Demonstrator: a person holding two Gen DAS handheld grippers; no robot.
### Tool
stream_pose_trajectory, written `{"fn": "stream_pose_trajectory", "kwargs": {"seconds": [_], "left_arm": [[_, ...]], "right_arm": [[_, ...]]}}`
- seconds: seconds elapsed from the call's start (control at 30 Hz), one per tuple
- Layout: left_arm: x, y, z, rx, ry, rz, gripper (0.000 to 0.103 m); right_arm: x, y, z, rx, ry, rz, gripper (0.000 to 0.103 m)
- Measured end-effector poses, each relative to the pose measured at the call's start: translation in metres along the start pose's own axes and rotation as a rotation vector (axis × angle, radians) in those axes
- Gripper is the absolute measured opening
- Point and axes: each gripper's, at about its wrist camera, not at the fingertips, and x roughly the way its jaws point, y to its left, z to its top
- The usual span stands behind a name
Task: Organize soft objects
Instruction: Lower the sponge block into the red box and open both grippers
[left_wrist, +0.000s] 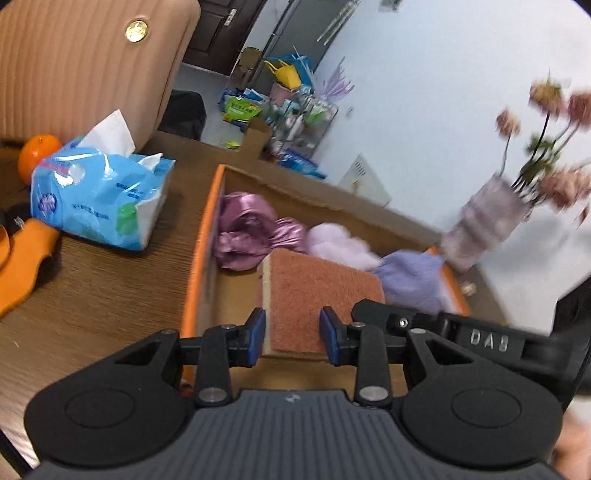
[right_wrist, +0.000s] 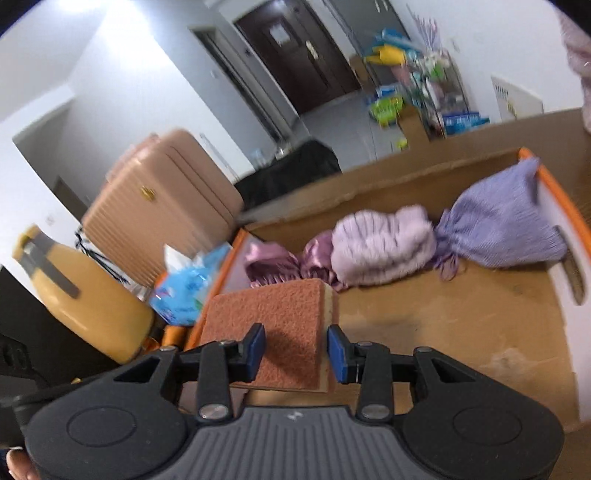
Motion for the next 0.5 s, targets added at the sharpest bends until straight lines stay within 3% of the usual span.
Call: {"fn": "stream_pose_trajectory", "kwargs": {"seconds": [0.17, 0.3, 0.4, 0.5], "left_arm": [[-0.002, -0.001, -0.014, 0.111, -0.007, 0.049, 0.043], [-0.012, 0.000, -0.013, 0.123, -0.019, 0.073, 0.048], [-0.028, 0.002, -0.008, 0.107, -0.040, 0.074, 0.051], [-0.055, -0.002, -0.003, 0.109, -0.100, 0.106, 0.064]], "right_arm": [[0.027, 0.010, -0.007, -0.058, 0.077, -0.045, 0.038], [0.039, 0.023, -0.015, -0.139, 0.143, -0.071, 0.040], [0.018, 0.029, -0.013, -0.174, 0.096, -0.075, 0.040], [-0.021, 0.031, -0.005, -0.199, 0.025, -0.084, 0.052]]}}
